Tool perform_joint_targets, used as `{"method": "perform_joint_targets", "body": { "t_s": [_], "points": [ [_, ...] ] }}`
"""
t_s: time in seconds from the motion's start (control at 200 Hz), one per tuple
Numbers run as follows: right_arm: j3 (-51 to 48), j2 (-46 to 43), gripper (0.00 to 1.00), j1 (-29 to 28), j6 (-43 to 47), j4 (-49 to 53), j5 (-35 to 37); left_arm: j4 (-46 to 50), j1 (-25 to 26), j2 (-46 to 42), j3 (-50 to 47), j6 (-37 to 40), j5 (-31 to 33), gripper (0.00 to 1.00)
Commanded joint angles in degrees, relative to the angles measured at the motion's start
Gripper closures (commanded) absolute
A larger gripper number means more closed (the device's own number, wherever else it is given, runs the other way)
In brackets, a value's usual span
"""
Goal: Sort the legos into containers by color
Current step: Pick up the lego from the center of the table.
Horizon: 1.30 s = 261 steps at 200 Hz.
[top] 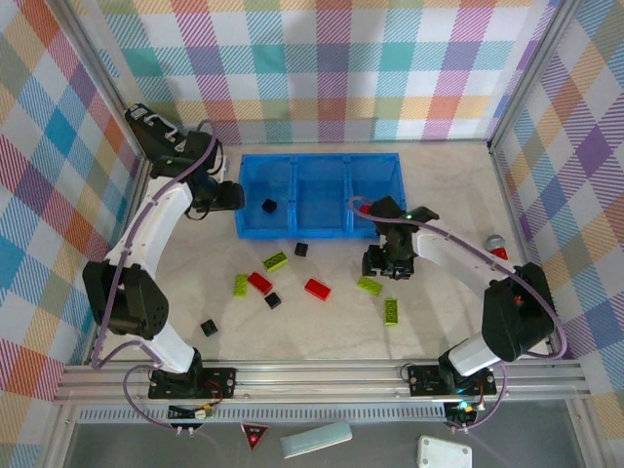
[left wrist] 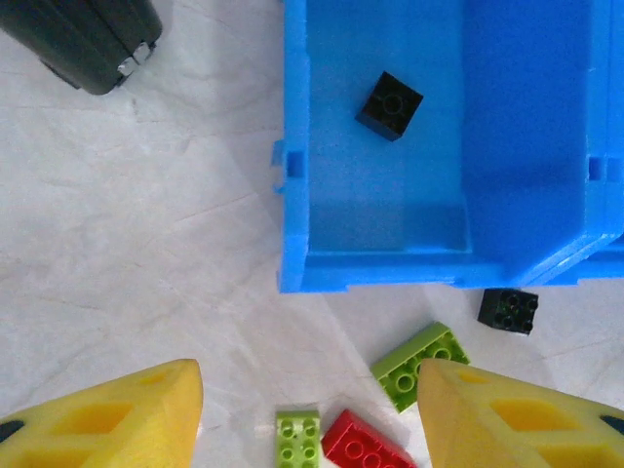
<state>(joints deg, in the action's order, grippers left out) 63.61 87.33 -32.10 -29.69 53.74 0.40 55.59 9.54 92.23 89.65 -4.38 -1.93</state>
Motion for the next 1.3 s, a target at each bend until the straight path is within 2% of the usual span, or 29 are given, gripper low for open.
{"method": "perform_joint_targets", "body": {
  "t_s": [0.0, 0.115, 0.29, 0.665, 0.785, 1.03, 1.3],
  "points": [
    [1.6, 2.1, 0.41, -2.1, -1.4, -0.2, -0.2, -5.9, -0.7, -4.0, -5.3, 3.0, 0.6, 0.4],
    [1.4, 4.3, 0.41, -3.4, -2.3, -1.0, -0.1, -12.3, -0.6, -6.2, -11.3, 3.1, -0.8, 0.4],
    [0.4, 5.4, 0.41, -4.4, -5.5, -2.5, 1.1, -15.9, -0.7, -6.8, -14.0, 3.6, -1.6, 0.4],
    [-2.0, 5.5, 0.3, -5.7, -23.7, -6.9, 7.1, -17.2, -0.8, -7.9, -15.1, 3.8, -1.6, 0.39],
    [-2.5, 6.8, 0.29, -5.8, -26.8, -7.4, 8.1, -16.9, -0.8, -7.6, -14.9, 3.8, -1.7, 0.39],
    [-3.9, 8.3, 0.26, -5.8, -29.4, -7.6, 9.8, -16.7, -0.7, -7.4, -14.8, 3.9, -1.5, 0.39],
    [-3.6, 10.0, 0.24, -6.0, -28.8, -9.4, 8.1, -16.6, -0.8, -7.3, -14.6, 3.9, -1.8, 0.39]
  ]
}}
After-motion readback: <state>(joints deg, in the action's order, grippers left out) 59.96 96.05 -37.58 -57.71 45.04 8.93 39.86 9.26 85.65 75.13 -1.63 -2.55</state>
